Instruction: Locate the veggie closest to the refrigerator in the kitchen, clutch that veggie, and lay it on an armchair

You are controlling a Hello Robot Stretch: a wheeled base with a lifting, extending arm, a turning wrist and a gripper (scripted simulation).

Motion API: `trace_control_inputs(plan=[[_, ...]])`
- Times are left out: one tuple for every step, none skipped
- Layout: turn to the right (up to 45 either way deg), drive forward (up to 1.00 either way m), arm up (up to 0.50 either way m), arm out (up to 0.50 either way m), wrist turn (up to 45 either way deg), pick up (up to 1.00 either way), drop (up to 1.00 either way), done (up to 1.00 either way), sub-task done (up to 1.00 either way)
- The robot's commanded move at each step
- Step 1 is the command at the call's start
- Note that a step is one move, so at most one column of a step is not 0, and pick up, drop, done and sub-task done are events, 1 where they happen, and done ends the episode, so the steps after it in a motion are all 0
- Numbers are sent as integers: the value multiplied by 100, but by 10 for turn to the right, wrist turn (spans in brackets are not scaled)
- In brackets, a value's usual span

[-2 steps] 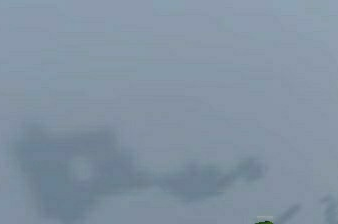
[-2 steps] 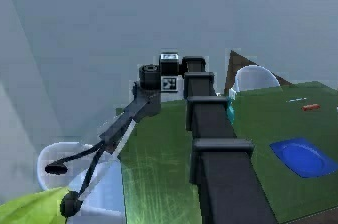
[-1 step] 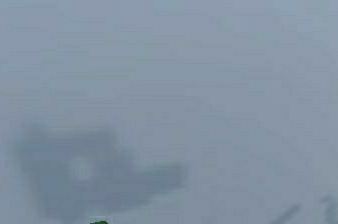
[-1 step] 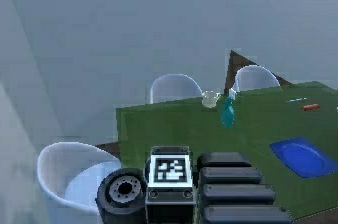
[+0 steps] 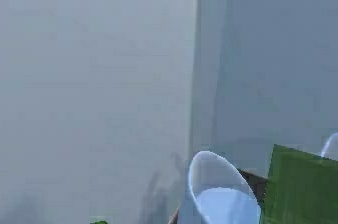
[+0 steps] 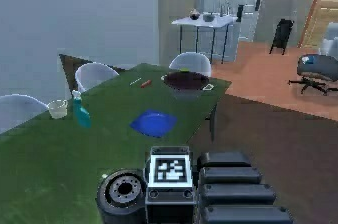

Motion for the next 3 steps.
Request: trace_control_inputs(plan=[[450,0,0,0,0,0,0,0,0],[450,0,0,0,0,0,0,0,0],[270,0,0,0,0,0,0,0,0]])
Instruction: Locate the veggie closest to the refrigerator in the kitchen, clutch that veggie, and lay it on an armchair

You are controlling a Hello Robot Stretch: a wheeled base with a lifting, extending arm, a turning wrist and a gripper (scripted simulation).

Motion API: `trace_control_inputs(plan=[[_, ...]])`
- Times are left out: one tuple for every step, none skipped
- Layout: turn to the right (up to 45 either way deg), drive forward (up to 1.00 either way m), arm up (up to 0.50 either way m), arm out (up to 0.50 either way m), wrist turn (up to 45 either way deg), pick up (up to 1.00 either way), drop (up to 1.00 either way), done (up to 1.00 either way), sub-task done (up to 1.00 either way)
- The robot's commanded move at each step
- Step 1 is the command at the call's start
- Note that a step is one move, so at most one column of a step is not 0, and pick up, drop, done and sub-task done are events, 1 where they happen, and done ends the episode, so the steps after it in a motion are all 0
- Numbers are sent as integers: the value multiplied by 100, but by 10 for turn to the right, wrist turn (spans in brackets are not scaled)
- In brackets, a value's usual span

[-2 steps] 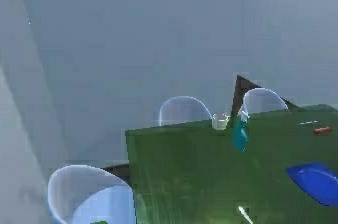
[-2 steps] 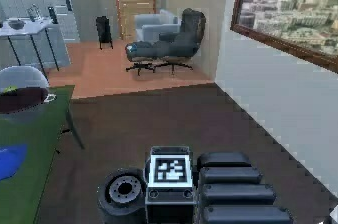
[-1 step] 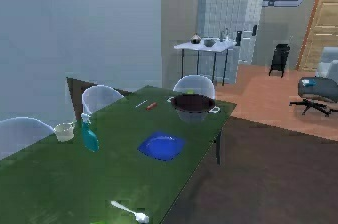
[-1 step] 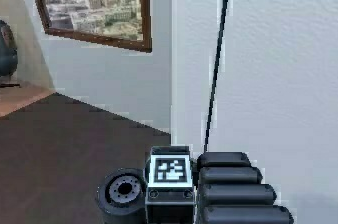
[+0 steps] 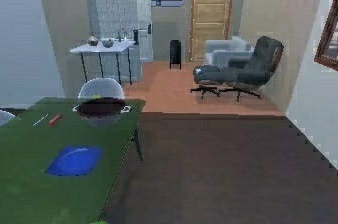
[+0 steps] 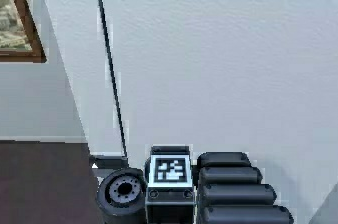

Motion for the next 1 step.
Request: trace_control_inputs(plan=[[30,0,0,0,0,0,0,0,0]])
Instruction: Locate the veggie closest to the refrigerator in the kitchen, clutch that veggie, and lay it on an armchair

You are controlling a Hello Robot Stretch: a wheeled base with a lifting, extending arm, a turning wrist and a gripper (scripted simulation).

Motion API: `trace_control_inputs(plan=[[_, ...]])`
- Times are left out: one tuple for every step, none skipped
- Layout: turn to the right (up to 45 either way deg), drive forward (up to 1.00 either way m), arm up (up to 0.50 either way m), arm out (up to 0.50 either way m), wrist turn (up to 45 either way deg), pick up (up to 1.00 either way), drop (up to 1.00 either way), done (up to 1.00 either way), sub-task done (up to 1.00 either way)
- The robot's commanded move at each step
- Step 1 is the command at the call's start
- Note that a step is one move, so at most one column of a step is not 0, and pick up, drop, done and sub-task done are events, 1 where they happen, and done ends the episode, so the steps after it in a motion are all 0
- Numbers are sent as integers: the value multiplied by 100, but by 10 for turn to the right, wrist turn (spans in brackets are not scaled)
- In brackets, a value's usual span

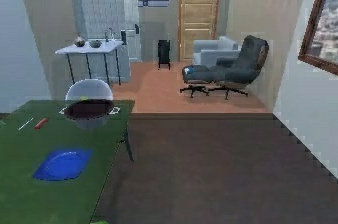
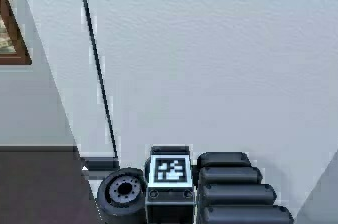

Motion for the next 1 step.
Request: trace_control_inputs(plan=[[0,100,0,0,0,0,0,0,0]])
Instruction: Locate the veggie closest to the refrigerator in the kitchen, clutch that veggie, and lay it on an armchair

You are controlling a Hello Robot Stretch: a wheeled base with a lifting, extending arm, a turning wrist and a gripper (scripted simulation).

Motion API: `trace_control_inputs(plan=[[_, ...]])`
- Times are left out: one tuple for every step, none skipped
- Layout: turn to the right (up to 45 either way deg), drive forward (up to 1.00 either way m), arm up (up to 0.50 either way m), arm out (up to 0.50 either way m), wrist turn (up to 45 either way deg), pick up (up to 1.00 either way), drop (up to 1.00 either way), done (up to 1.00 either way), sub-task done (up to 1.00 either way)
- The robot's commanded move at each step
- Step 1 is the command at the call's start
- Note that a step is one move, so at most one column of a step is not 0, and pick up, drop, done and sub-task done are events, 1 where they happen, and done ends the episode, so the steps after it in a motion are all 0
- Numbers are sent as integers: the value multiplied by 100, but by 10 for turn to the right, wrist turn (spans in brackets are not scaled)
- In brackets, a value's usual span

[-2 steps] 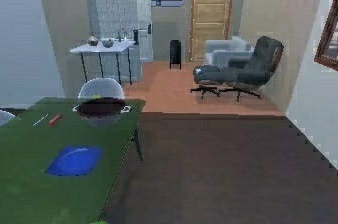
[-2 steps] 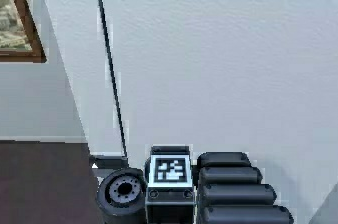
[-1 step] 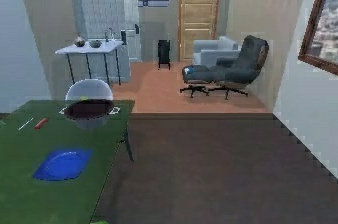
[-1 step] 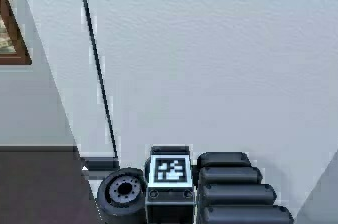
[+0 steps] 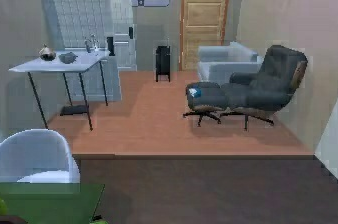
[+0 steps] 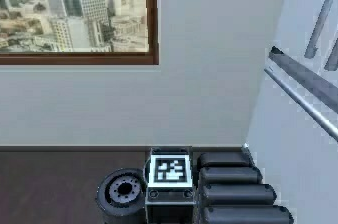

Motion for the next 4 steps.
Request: trace_control_inputs(plan=[[0,95,0,0,0,0,0,0,0],[-60,0,0,0,0,0,0,0,0],[0,100,0,0,0,0,0,0,0],[0,100,0,0,0,0,0,0,0]])
